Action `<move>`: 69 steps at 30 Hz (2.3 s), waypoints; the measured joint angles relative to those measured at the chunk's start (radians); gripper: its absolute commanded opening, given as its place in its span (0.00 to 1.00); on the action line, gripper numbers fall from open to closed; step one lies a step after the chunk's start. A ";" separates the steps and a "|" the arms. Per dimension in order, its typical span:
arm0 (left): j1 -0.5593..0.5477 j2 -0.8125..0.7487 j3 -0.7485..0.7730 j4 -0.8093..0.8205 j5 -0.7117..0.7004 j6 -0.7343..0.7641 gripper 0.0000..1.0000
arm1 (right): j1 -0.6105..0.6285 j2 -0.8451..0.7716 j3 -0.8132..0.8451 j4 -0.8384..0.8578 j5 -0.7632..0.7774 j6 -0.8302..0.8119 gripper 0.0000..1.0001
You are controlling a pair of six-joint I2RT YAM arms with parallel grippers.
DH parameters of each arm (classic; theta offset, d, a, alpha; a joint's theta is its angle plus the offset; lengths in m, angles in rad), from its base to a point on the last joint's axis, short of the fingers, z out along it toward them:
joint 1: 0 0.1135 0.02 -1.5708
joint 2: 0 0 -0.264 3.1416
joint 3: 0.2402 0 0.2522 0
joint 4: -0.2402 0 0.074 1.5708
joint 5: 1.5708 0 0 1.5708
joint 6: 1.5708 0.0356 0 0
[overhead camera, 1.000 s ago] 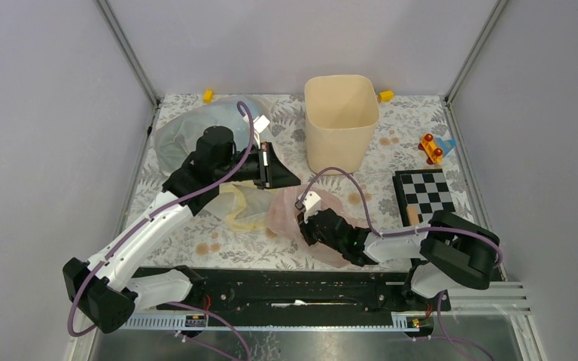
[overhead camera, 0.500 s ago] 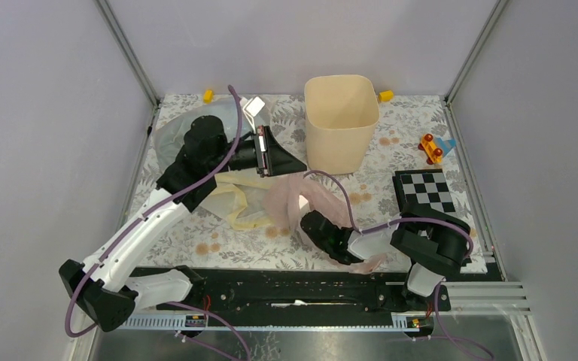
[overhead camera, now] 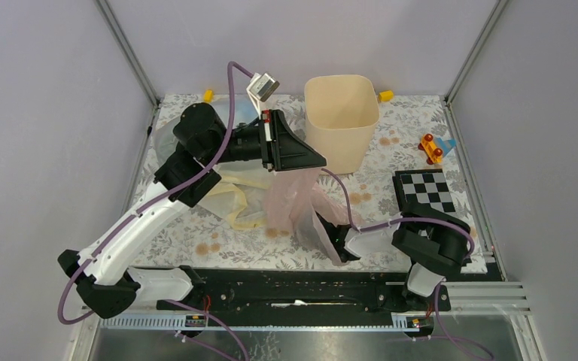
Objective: Put the trash bags into the trash bin
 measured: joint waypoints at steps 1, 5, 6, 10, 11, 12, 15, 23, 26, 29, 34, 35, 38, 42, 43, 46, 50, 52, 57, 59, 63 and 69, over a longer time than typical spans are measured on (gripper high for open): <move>-0.002 -0.006 0.000 -0.002 -0.003 0.001 0.10 | 0.000 -0.011 -0.002 -0.021 0.005 0.003 0.00; -0.002 -0.030 0.000 -0.033 -0.021 0.030 0.10 | 0.000 -0.103 -0.014 -0.134 0.038 0.015 0.00; -0.002 -0.040 0.000 -0.045 -0.024 0.042 0.10 | 0.001 -0.139 -0.015 -0.169 0.060 0.020 0.00; -0.002 -0.089 -0.008 -0.099 -0.031 0.106 0.07 | -0.001 -0.296 -0.014 -0.302 0.209 0.069 0.00; -0.002 -0.106 -0.012 -0.124 -0.037 0.130 0.04 | -0.005 -0.339 -0.014 -0.343 0.251 0.087 0.00; -0.002 -0.122 -0.015 -0.148 -0.044 0.152 0.00 | -0.008 -0.375 -0.014 -0.376 0.283 0.103 0.00; -0.002 -0.181 -0.040 -0.225 -0.080 0.229 0.00 | -0.050 -0.494 -0.014 -0.498 0.370 0.167 0.00; -0.003 -0.322 -0.135 -0.438 -0.211 0.413 0.00 | -0.195 -0.734 -0.027 -0.723 0.550 0.321 0.00; -0.003 -0.362 -0.160 -0.496 -0.269 0.449 0.00 | -0.245 -0.765 -0.027 -0.799 0.605 0.381 0.00; -0.003 -0.396 -0.165 -0.520 -0.311 0.468 0.00 | -0.280 -0.750 -0.026 -0.874 0.646 0.431 0.00; -0.003 -0.412 -0.151 -0.538 -0.369 0.484 0.00 | -0.284 -0.702 -0.009 -0.943 0.670 0.478 0.01; -0.003 -0.412 -0.151 -0.538 -0.384 0.487 0.00 | -0.284 -0.697 -0.004 -0.953 0.672 0.484 0.02; -0.003 -0.421 -0.163 -0.525 -0.432 0.489 0.00 | -0.285 -0.695 0.010 -0.964 0.669 0.486 0.10; -0.003 -0.429 -0.253 -0.471 -0.458 0.479 0.00 | -0.288 -0.703 0.013 -0.905 0.599 0.409 0.16; -0.003 -0.420 -0.281 -0.457 -0.458 0.478 0.00 | -0.289 -0.705 0.013 -0.886 0.573 0.391 0.19; -0.003 -0.367 -0.340 -0.439 -0.460 0.479 0.00 | -0.290 -0.708 0.013 -0.818 0.472 0.341 0.37; -0.003 -0.285 -0.415 -0.425 -0.502 0.483 0.00 | -0.290 -0.703 0.013 -0.726 0.282 0.293 0.46; -0.003 -0.270 -0.439 -0.430 -0.527 0.485 0.00 | -0.290 -0.698 0.013 -0.686 0.190 0.285 0.49; -0.003 -0.257 -0.437 -0.425 -0.600 0.510 0.00 | -0.291 -0.688 0.024 -0.603 -0.006 0.280 0.58; -0.003 -0.245 -0.412 -0.435 -0.645 0.528 0.00 | -0.291 -0.686 0.050 -0.593 -0.058 0.280 0.59; -0.003 -0.231 -0.363 -0.446 -0.755 0.569 0.00 | -0.291 -0.686 0.150 -0.572 -0.171 0.279 0.67; -0.003 -0.218 -0.343 -0.472 -0.910 0.616 0.00 | -0.291 -0.723 0.264 -0.598 -0.272 0.293 0.85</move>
